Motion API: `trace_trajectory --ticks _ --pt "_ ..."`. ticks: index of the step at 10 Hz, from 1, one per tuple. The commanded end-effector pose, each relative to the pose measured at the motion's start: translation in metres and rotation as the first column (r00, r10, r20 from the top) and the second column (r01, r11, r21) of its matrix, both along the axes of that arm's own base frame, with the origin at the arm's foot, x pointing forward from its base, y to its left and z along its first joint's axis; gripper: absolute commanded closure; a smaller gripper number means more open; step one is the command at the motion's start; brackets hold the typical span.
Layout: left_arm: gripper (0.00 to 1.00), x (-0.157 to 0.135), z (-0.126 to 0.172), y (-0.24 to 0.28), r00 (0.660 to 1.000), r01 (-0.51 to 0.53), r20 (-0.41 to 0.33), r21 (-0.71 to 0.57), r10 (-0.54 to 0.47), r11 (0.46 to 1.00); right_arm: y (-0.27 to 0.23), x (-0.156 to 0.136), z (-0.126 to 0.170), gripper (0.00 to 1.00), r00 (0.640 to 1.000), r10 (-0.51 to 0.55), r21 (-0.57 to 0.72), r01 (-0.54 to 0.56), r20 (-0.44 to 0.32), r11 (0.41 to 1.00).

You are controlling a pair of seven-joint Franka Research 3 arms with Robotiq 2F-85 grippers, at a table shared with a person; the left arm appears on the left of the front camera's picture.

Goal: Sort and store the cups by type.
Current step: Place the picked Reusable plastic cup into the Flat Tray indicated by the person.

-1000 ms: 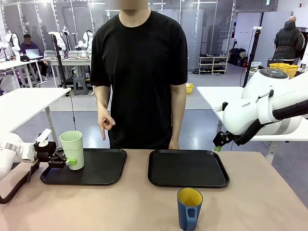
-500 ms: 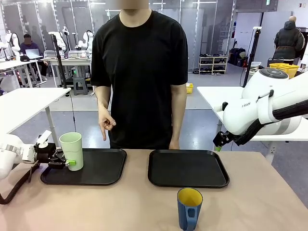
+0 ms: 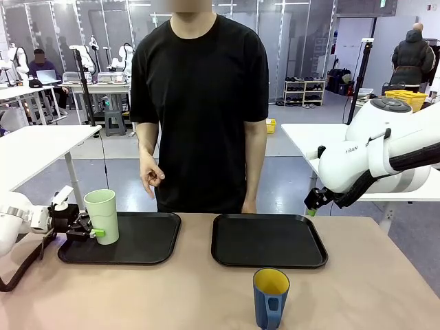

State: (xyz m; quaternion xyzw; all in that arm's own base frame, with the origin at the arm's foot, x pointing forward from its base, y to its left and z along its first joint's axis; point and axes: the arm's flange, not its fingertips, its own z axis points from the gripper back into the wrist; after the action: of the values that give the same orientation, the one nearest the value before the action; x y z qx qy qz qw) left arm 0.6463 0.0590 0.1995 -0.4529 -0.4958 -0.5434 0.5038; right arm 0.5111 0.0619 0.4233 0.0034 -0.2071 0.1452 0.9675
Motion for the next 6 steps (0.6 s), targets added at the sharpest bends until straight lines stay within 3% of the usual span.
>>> trace_trajectory --ticks 1,6 --pt "0.00 0.001 -0.015 0.010 1.000 0.005 -0.013 0.018 -0.005 1.000 -0.003 0.001 0.000 0.00 1.000 0.011 -0.001 -0.011 0.002 1.000" --pt "0.00 -0.023 0.004 0.039 0.999 -0.047 -0.002 0.109 0.047 0.993 -0.003 0.001 0.000 0.00 1.000 0.011 -0.001 -0.011 0.002 1.000"
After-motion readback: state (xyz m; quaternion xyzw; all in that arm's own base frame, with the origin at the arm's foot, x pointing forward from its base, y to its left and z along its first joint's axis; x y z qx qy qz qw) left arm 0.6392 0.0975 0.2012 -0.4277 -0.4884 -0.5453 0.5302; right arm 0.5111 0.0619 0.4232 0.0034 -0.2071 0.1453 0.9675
